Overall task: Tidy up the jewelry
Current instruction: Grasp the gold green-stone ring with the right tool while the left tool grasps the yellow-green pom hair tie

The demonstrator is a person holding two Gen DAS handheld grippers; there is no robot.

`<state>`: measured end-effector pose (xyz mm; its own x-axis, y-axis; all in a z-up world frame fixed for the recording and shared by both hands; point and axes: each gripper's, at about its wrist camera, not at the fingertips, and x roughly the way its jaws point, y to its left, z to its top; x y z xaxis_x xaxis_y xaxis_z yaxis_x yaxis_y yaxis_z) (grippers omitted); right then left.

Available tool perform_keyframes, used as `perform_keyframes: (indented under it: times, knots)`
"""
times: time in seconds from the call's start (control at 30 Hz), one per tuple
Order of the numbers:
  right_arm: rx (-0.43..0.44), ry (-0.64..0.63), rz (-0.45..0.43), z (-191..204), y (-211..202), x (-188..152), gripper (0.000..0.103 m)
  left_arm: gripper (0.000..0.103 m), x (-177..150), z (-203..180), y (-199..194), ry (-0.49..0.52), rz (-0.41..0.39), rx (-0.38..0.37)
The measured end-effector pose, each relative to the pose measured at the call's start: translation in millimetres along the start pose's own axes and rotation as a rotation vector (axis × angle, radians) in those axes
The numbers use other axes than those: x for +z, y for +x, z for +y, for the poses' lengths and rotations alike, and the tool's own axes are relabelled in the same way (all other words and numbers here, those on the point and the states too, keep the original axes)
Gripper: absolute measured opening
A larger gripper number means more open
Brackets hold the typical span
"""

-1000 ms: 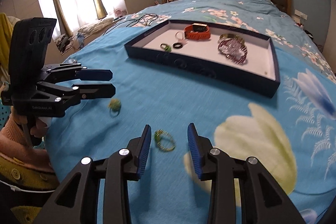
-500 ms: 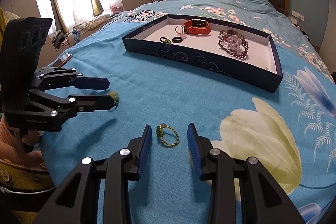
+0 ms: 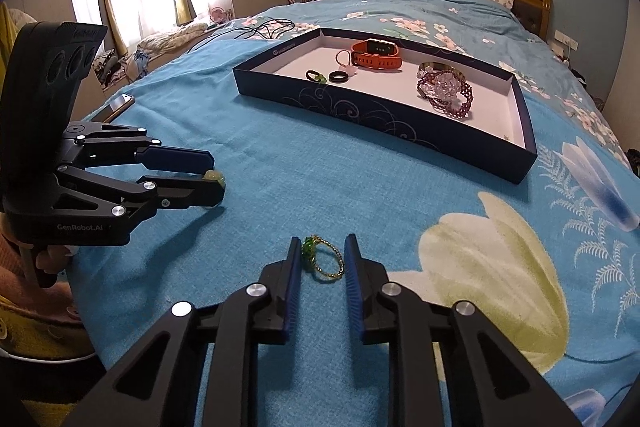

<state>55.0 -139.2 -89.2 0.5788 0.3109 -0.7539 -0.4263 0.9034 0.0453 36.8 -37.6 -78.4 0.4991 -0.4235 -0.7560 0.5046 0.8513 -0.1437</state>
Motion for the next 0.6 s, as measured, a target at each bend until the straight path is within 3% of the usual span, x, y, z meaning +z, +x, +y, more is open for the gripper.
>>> perform_keyframes:
  times: [0.17, 0.23, 0.6]
  knots:
    - [-0.003, -0.007, -0.004, 0.7, -0.4, 0.1, 0.002, 0.028, 0.4, 2.0, 0.2, -0.009, 0.001, 0.0]
    - [0.0, -0.005, -0.005, 0.3, -0.3, 0.1, 0.002, 0.021, 0.6, 3.5, -0.1, -0.017, 0.001, -0.005]
    - [0.004, 0.033, -0.039, -7.9, -8.1, 2.0, 0.001, 0.019, 3.0, 3.2, -3.4, -0.021, -0.019, -0.013]
